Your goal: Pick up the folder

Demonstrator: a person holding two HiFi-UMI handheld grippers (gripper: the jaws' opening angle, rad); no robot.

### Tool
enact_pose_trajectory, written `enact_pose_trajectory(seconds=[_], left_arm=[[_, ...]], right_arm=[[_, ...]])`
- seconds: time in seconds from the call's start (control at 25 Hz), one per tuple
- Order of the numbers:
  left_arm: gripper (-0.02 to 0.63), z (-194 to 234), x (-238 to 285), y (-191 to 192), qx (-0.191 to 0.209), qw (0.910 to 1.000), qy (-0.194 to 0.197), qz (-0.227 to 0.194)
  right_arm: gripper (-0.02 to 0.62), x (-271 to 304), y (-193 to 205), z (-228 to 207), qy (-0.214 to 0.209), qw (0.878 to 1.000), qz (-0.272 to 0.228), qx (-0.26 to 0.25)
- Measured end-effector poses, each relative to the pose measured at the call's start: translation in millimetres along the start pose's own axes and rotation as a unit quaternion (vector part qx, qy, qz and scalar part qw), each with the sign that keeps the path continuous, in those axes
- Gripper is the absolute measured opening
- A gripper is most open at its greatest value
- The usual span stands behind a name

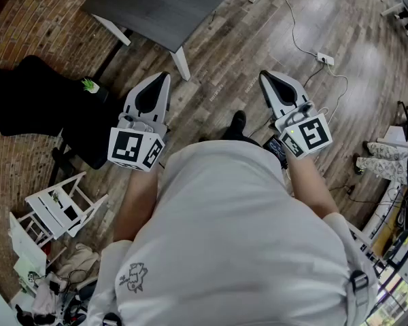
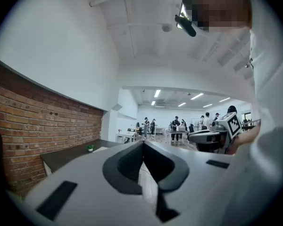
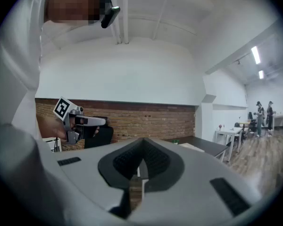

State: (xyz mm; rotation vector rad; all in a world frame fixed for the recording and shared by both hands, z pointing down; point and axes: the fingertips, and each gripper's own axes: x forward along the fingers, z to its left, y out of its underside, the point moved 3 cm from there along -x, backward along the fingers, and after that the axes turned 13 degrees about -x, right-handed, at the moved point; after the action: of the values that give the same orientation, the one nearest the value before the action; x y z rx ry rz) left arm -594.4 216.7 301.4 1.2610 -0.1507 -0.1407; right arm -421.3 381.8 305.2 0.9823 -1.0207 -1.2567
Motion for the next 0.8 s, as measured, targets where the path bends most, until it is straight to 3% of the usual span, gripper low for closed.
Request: enact_pose_trajectory(seconds=[0.8], left_arm=[[0.025,3,75,1,-0.001,1.0000,-0.002,0.001]], right_arm=[[0.006,29,18,-77,-0.005,1.000,-0.015,0.009]])
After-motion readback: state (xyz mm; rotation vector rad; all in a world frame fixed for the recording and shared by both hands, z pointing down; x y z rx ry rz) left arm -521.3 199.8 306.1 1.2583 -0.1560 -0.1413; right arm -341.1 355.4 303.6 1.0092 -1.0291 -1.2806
